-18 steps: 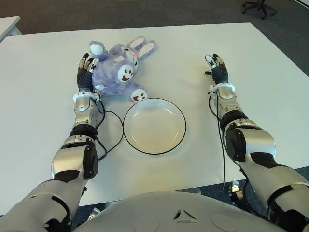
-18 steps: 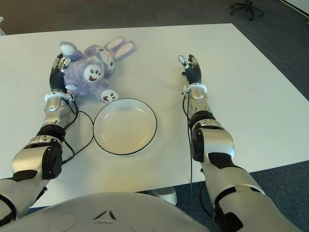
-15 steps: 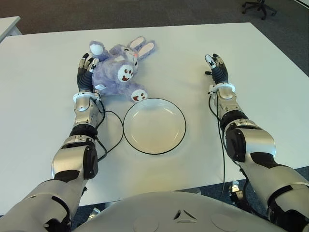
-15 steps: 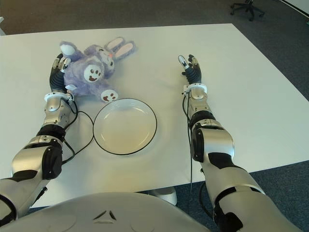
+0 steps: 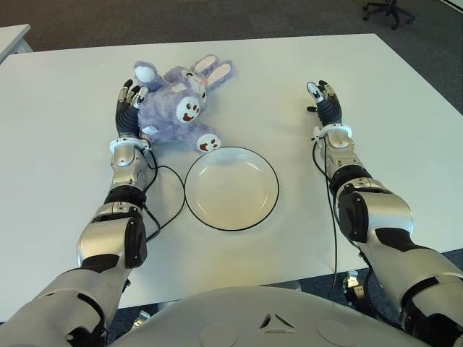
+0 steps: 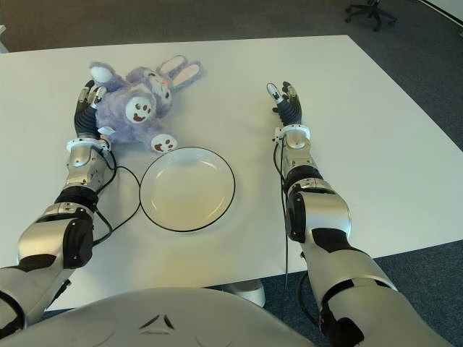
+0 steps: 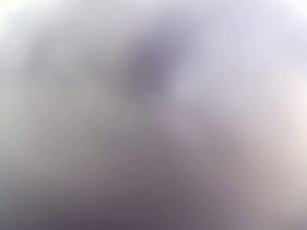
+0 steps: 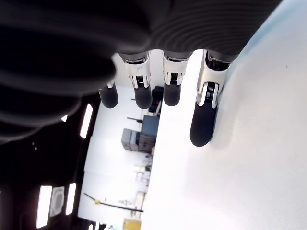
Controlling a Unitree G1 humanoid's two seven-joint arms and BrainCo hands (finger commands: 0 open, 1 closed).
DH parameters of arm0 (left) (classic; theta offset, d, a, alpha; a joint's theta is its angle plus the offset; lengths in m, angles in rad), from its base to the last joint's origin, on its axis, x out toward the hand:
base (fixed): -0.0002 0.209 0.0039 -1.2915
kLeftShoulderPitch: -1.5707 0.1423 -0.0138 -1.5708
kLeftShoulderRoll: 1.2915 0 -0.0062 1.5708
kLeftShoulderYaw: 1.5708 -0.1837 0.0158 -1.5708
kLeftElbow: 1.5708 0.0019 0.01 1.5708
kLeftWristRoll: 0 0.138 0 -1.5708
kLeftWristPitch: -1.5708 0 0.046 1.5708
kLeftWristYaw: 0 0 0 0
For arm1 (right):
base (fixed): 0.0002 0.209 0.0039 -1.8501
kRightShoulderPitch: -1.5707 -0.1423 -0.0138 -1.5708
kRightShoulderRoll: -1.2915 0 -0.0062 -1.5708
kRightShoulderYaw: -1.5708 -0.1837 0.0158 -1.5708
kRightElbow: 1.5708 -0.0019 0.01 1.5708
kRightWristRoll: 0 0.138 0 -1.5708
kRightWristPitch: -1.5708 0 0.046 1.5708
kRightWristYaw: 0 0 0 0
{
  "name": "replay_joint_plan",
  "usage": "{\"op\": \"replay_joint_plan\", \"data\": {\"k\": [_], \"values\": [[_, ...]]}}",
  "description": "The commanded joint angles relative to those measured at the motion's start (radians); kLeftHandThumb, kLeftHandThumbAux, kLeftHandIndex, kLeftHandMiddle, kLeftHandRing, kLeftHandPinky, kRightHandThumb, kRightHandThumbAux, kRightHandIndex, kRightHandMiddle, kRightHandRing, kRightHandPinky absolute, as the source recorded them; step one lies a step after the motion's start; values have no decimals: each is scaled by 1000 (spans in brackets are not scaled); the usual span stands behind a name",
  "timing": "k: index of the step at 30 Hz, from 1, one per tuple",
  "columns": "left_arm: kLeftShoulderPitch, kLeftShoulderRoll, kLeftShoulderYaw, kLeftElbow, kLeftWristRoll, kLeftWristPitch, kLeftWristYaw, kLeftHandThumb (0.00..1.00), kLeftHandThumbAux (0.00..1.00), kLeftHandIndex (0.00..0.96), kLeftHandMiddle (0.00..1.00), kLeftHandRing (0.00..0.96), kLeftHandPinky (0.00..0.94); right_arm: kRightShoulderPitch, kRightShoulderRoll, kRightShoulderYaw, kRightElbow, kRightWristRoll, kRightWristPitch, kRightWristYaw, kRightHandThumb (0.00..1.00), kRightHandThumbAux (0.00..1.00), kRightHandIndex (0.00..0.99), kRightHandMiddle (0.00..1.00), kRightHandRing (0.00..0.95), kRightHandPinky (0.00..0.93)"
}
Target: Put the doll into the plate.
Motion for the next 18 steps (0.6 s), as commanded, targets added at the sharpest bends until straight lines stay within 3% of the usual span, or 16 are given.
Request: {"op": "replay_joint_plan", "data": {"k": [1, 7, 18], "values": [[71, -20, 2, 43, 0, 33, -1, 0, 548, 43, 150, 129, 102, 77, 7, -5, 53, 5, 85, 6, 0, 367, 0, 0, 0, 0], [69, -23, 9, 41, -5, 19, 8, 17, 592, 36, 174, 168, 172, 81, 7, -10, 53, 9, 80, 9, 0, 364, 0, 0, 0, 0], [65, -18, 27, 48, -16, -20, -12, 9, 593, 42, 202, 193, 180, 80, 10, -6, 53, 4, 77, 5, 0, 369, 0, 0, 0, 0]]}}
